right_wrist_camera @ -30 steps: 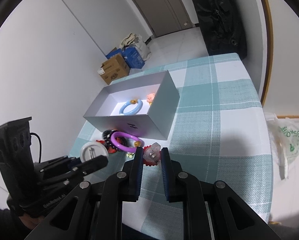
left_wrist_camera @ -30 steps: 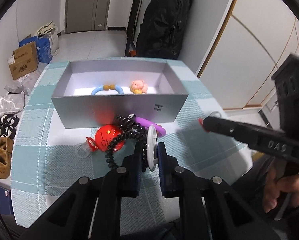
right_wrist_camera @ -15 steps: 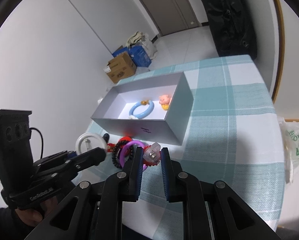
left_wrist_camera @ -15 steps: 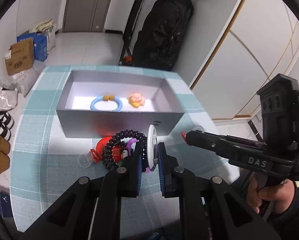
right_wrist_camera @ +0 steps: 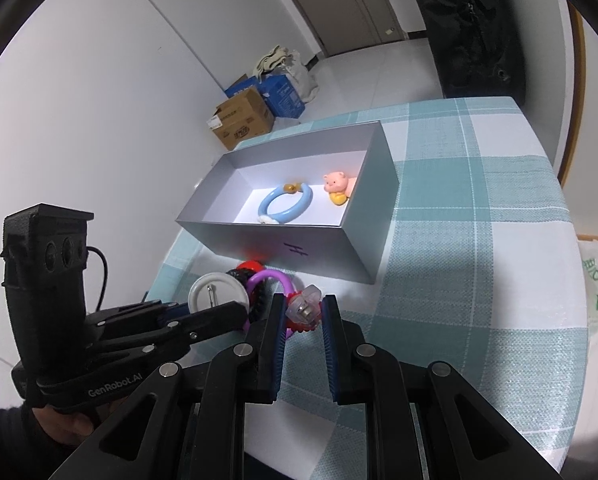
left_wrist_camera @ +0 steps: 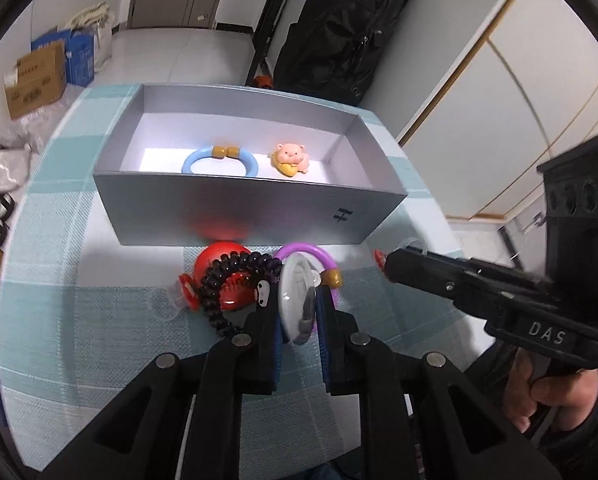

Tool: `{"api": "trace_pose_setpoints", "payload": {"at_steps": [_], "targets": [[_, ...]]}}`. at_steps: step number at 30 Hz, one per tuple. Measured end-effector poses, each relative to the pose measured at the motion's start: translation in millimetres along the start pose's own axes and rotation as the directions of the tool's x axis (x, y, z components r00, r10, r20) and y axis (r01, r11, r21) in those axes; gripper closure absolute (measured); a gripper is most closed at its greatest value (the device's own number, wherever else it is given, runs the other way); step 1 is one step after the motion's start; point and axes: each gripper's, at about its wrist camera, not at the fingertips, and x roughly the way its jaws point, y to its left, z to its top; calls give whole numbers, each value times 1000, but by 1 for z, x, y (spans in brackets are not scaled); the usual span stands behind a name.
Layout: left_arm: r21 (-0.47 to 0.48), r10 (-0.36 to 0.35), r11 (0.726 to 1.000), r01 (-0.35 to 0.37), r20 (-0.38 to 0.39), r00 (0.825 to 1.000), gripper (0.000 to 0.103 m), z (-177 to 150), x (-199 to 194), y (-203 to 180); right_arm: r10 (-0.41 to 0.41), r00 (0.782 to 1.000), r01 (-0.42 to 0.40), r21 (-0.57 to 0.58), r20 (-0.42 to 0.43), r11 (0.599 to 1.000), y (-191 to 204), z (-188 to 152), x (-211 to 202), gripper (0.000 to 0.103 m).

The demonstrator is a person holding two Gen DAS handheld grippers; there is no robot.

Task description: Organize jewelry

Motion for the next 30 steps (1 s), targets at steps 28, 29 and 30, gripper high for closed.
{"api": "trace_pose_setpoints", "payload": {"at_steps": [28,29,30], "targets": [[38,114,993,-114,1,994,98,-6,-6,1,13,999,-14,10,42,1000,0,-3,-14,87],[33,102,994,-102,-1,995,98,-6,-8,1,14,999,-14,12,43,1000,0,-3,-14,87],[34,103,994,-103,5,995,98,-7,-12,1,14,999,-14,12,43,1000,0,-3,-14,87]]}}
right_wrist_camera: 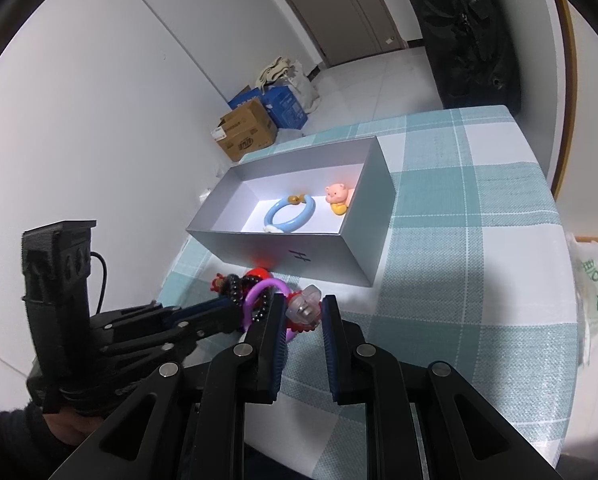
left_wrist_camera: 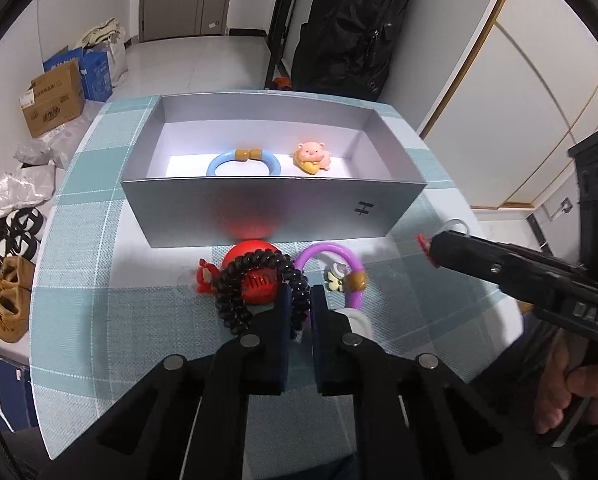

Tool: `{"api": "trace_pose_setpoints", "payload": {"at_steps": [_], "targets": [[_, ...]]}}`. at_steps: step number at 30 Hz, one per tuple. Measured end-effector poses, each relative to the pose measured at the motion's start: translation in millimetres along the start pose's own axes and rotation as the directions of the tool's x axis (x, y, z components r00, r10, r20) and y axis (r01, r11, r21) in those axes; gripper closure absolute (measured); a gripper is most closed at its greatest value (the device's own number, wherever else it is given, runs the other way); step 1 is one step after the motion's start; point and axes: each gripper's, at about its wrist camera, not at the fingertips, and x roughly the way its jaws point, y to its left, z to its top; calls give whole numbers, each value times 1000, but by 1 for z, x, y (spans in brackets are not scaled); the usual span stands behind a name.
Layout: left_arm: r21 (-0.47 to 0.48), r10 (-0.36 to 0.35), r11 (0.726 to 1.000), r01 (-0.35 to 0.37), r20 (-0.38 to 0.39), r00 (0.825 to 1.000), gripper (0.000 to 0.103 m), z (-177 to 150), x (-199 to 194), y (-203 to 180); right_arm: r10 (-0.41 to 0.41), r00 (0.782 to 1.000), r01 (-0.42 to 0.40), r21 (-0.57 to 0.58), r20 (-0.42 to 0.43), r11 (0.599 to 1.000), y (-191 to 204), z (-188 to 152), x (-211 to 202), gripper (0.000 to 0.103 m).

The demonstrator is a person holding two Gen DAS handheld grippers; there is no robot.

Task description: Organize jewelry

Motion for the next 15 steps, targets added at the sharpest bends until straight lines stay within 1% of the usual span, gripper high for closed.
{"api": "trace_pose_setpoints", "payload": {"at_steps": [4,8,10,15], "targets": [[-2,-10,1000,11,24,1000,98,-1,-9,1,0,1000,0,-4,-2,1000,1,-1,1,87],[-36,-33,999,34,41,999,98,3,-15,5,3,1000,-2,-8,6,1000,2,0,-1,87],[-53,-53,997,56,71,996,98,7,-23,7,15,1000,-14,-8,18,1000,3,1,-4,87],[-49,-81,995,89,133,988,98,19,-41,2,46,998,-45,-20,51,999,9,9,-10,87]]}}
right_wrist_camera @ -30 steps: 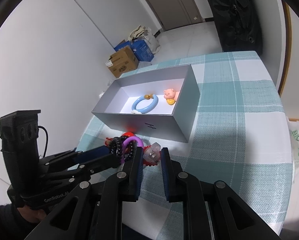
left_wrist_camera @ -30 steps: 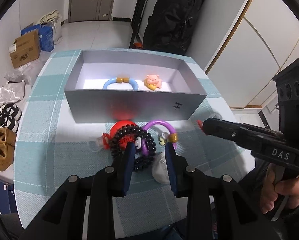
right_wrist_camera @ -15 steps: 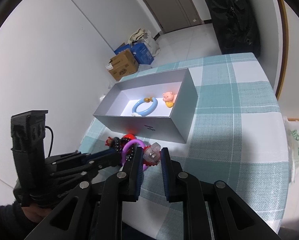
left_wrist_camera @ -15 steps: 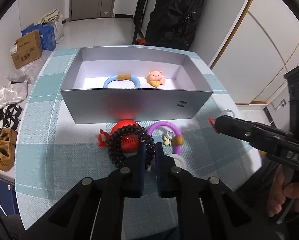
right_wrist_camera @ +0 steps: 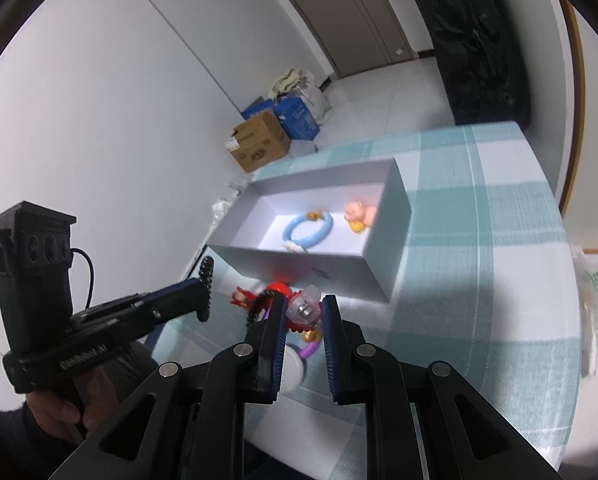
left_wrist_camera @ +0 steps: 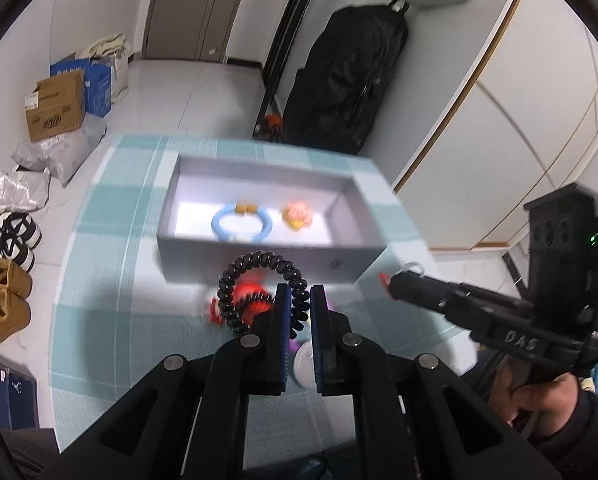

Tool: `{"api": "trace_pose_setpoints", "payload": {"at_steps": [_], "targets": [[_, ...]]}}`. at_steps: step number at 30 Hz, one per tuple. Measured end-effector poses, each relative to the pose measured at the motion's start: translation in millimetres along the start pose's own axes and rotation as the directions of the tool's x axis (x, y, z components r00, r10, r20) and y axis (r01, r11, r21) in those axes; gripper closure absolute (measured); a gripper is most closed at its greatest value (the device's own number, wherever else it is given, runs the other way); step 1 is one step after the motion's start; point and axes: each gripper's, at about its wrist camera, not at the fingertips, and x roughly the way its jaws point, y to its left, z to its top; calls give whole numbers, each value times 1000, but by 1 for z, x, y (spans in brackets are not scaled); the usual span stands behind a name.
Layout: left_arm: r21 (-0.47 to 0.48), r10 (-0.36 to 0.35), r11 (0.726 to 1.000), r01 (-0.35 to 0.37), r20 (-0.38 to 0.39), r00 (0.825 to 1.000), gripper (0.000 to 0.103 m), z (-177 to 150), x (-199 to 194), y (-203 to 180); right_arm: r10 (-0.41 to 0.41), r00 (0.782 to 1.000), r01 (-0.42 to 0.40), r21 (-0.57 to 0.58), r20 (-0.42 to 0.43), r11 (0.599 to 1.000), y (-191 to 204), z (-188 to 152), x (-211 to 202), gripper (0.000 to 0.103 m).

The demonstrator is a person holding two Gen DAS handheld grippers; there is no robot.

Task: Organize jewelry
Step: 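Carry the black bead bracelet into the box and open the left tool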

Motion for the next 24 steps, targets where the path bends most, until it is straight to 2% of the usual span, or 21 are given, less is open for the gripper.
{"api": "trace_pose_setpoints", "payload": {"at_steps": [12,19,24], "targets": [[-8,-23,1000,23,1,1000,98,43,20,10,23,999,-22,-41,26,999,11,53,9,87],[-21,-44,999,43,-30,999,98,61,43,22,29,1000,-29,-40,1,999,4,80,35,87],[-43,-71,997,69,-56,996,98,63,57,33,38,999,-39,-38,-35,999,-3,85,54,87]]}}
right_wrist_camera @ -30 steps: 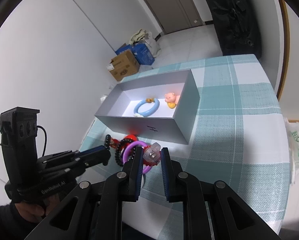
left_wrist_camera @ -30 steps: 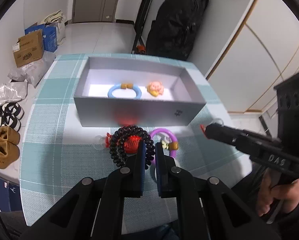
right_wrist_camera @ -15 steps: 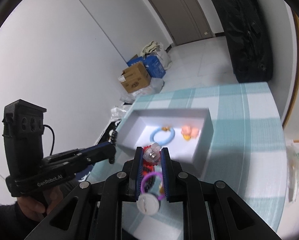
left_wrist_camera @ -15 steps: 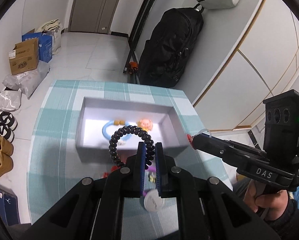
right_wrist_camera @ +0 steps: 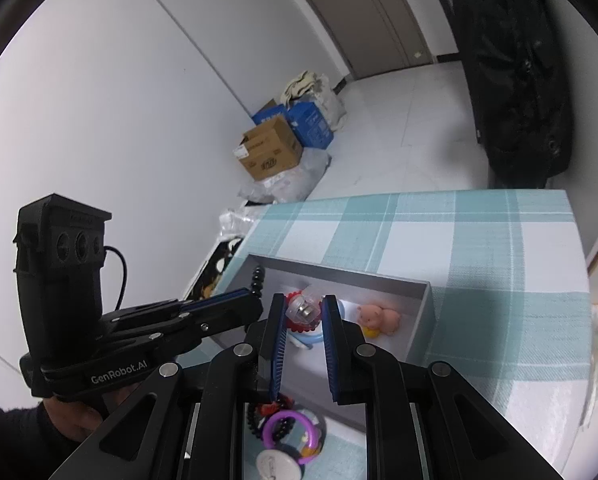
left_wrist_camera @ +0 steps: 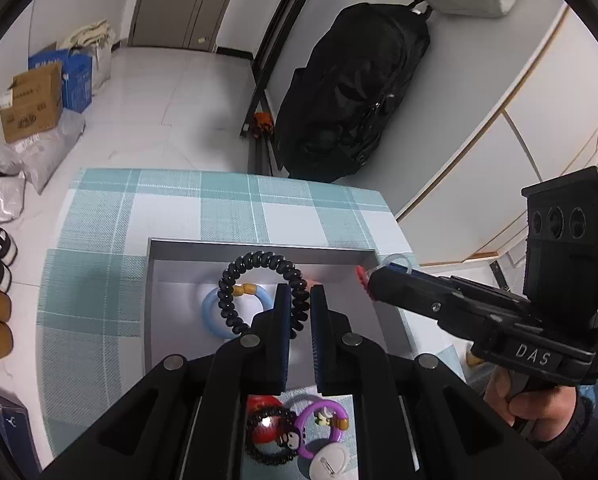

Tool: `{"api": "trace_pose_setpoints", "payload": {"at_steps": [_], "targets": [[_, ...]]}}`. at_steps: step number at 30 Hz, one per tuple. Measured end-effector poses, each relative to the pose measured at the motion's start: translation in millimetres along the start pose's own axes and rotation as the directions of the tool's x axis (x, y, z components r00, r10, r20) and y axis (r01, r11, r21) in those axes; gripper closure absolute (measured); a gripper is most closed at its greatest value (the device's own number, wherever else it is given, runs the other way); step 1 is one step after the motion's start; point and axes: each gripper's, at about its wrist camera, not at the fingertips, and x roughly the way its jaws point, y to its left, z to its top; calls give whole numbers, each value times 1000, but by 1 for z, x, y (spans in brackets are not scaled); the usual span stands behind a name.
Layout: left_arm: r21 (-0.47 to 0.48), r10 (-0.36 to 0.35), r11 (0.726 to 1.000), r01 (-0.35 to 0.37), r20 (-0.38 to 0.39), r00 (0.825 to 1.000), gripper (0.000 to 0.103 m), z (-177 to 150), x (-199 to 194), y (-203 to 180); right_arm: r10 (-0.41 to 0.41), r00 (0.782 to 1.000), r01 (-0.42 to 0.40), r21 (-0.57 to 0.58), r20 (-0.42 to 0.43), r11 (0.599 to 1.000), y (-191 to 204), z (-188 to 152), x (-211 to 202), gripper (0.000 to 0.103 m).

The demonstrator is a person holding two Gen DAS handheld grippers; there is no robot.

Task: Organize jewelry
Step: 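Carry the black bead bracelet into the box and open the left tool, then move the left tool back over the white round badge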

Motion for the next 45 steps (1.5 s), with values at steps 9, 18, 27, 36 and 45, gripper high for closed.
{"api": "trace_pose_setpoints", "payload": {"at_steps": [9,18,27,36,45], "targets": [[-34,-57,998,56,-39,998,98,6,14,12,11,1000,-11,11,-27,1000,-12,-4,15,87],[-57,-83,995,81,-49,995,93,11,22,10,11,1000,-11,-2,-20,1000,-12,0,23,84],[-110,-112,988,112,10,994,49,15,9,18,-10,998,10,-10,65,1000,-13,-2,-2,43],[-117,26,993,-17,77,997,48,-5,-19,24,-64,990,67,-23,127,997,-4,-18,-26,23],[-58,115,992,-109,115,987,38,-40,-38,-2,-117,980,130,-70,161,989,14,-43,-46,7]]}}
